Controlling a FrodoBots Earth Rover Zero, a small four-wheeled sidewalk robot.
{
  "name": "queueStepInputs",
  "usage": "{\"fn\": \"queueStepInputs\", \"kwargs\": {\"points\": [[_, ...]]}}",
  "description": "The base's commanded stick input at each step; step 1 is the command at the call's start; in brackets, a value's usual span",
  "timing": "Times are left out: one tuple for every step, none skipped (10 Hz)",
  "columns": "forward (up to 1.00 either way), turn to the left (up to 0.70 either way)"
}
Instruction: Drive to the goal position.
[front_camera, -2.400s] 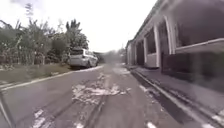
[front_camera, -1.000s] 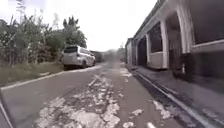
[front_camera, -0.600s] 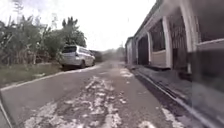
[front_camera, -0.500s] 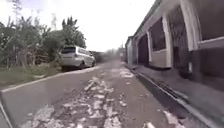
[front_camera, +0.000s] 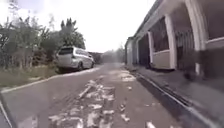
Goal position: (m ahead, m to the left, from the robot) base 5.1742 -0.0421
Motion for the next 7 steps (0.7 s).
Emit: {"fn": "queueStepInputs", "kwargs": {"points": [[0.7,0.01],[0.7,0.01],[0.7,0.01],[0.7,0.01],[0.7,0.01],[0.7,0.01],[0.7,0.01]]}}
